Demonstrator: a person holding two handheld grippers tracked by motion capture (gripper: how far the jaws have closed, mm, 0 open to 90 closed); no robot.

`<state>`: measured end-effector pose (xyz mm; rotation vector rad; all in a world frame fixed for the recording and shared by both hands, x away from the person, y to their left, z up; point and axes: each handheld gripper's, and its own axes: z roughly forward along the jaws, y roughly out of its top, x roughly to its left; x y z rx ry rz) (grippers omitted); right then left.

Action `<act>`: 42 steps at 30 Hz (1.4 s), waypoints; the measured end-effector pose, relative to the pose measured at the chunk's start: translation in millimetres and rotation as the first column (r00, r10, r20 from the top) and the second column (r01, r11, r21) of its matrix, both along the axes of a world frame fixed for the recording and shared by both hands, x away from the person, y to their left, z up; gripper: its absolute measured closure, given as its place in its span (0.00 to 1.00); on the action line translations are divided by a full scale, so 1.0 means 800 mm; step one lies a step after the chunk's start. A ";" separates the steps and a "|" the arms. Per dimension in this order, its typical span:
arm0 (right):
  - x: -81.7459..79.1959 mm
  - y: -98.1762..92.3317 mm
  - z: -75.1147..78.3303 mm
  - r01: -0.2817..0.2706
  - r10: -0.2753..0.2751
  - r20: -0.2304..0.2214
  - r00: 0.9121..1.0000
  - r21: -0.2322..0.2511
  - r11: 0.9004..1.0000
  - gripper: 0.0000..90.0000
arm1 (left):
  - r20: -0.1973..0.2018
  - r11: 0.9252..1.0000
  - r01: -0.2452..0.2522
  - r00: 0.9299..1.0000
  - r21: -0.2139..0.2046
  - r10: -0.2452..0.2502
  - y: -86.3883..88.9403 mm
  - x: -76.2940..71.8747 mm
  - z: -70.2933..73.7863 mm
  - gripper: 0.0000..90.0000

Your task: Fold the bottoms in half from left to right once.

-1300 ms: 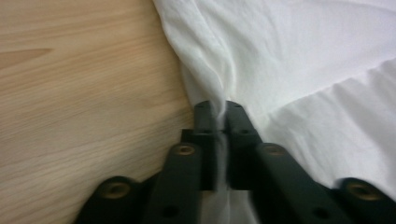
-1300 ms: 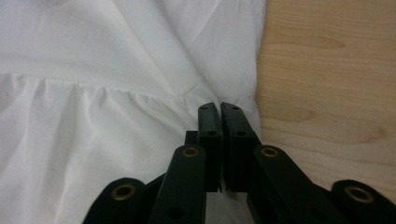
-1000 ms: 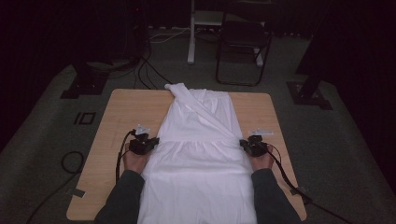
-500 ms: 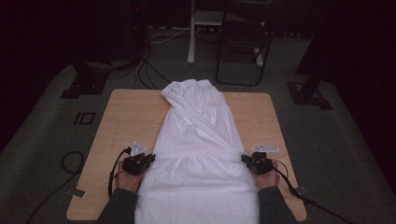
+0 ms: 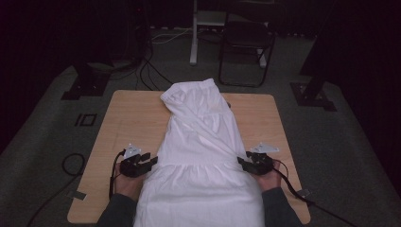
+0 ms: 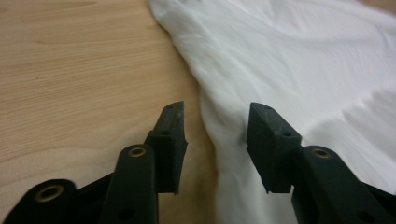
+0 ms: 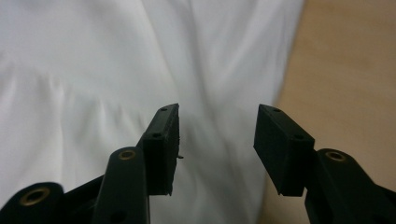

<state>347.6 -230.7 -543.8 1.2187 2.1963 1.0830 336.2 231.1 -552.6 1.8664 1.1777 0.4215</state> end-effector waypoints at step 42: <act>0.125 0.017 -0.024 0.124 -0.121 -0.079 0.990 0.042 0.991 0.95 | -0.063 0.989 0.008 0.998 0.148 0.001 -0.097 0.135 0.017 0.47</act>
